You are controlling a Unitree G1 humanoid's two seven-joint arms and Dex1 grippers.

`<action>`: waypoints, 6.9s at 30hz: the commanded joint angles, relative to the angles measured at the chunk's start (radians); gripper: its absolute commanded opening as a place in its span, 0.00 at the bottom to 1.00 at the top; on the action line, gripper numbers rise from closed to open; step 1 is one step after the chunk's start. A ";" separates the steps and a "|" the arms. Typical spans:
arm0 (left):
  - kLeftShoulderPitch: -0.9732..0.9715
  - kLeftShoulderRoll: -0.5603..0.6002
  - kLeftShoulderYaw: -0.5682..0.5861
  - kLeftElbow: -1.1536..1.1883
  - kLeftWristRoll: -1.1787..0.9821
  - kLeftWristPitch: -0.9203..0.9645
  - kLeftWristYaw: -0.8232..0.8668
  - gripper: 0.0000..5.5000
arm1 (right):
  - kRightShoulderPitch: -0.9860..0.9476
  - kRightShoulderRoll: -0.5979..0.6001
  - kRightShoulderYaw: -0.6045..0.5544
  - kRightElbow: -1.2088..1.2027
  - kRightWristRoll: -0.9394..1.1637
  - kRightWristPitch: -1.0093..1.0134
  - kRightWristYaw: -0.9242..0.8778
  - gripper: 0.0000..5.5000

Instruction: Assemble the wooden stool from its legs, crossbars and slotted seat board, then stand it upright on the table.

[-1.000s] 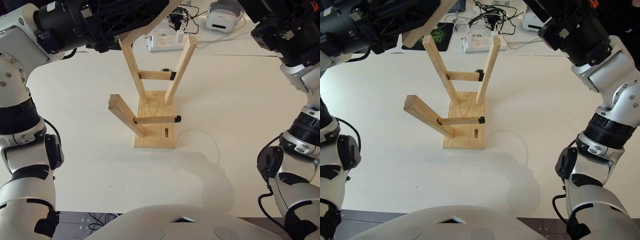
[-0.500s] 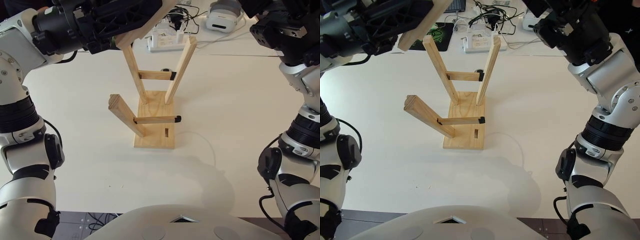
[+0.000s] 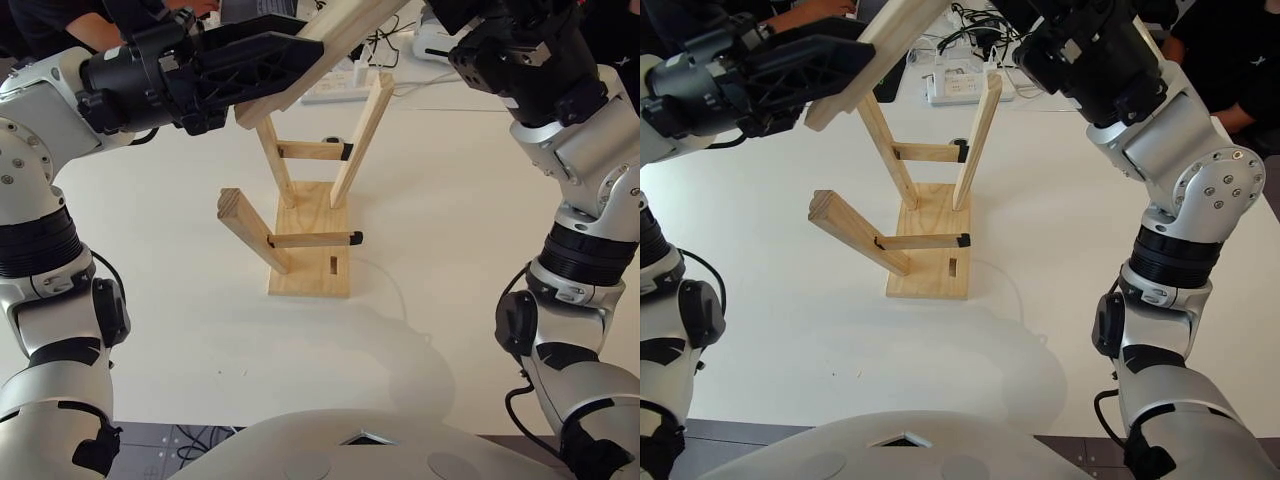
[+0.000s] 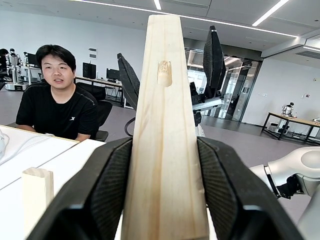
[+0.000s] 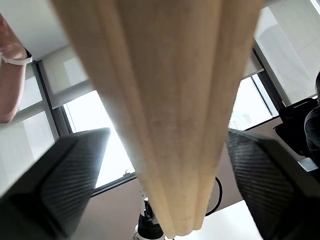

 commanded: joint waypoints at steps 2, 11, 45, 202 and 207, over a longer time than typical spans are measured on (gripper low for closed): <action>-0.020 0.007 0.012 0.005 -0.025 0.019 0.013 0.38 | 0.015 -0.027 -0.018 0.004 0.003 0.014 0.041 0.62; 0.002 0.019 0.000 -0.008 -0.021 0.028 0.013 0.38 | 0.020 -0.043 -0.027 0.010 0.013 0.021 0.064 0.40; 0.328 0.478 -0.132 -0.195 0.300 -0.085 -0.380 0.66 | 0.239 -0.224 -0.137 0.095 -0.254 0.048 0.255 0.40; 0.567 -0.248 -0.460 -0.535 0.928 -0.297 0.653 0.00 | 0.409 -0.076 0.567 -0.293 -1.228 0.190 0.154 0.37; 0.589 -0.218 -0.503 -0.517 0.959 -0.276 0.620 0.00 | 0.401 -0.081 0.574 -0.294 -1.231 0.188 0.165 0.37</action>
